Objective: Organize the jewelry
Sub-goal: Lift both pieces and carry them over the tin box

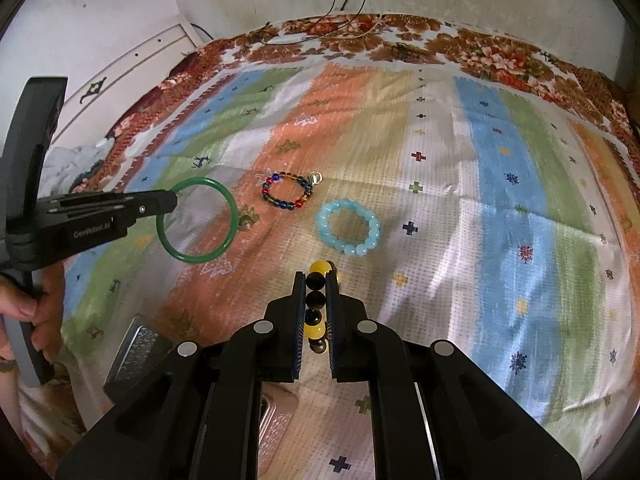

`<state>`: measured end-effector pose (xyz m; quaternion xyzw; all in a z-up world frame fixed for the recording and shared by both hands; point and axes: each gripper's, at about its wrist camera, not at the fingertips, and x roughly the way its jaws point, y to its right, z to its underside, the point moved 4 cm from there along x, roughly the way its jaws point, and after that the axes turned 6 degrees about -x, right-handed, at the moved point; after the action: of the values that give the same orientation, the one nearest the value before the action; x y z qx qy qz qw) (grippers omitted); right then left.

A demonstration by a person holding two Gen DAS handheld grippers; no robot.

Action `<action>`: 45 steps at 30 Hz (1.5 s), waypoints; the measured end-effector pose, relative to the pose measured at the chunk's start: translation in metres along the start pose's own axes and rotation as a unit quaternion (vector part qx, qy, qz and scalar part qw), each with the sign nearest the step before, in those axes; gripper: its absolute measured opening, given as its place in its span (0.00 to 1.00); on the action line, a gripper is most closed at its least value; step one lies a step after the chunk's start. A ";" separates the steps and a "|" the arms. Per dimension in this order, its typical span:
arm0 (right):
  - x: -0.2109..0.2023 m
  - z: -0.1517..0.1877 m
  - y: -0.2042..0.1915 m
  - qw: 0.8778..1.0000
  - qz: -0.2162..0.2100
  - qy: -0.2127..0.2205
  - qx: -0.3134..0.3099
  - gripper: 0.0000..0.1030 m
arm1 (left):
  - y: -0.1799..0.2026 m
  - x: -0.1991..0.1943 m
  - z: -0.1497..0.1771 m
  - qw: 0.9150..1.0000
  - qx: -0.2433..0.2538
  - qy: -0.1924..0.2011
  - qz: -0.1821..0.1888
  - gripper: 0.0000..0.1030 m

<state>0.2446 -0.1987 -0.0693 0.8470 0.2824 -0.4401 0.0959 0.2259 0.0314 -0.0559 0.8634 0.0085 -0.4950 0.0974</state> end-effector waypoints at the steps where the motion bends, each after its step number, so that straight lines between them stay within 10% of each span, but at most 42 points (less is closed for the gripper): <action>1: -0.002 0.000 0.000 1.000 0.000 0.003 0.001 0.10 | 0.001 -0.002 0.001 1.000 0.001 0.001 0.001 0.08; 45: -0.092 0.013 -0.057 0.994 -0.048 0.092 -0.036 0.10 | 0.020 -0.085 0.064 0.995 -0.003 0.062 0.072 0.08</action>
<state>0.1619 -0.1931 0.0017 0.8655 0.3461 -0.3535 0.0790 0.1305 0.0078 -0.0114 0.8906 -0.0457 -0.4318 0.1349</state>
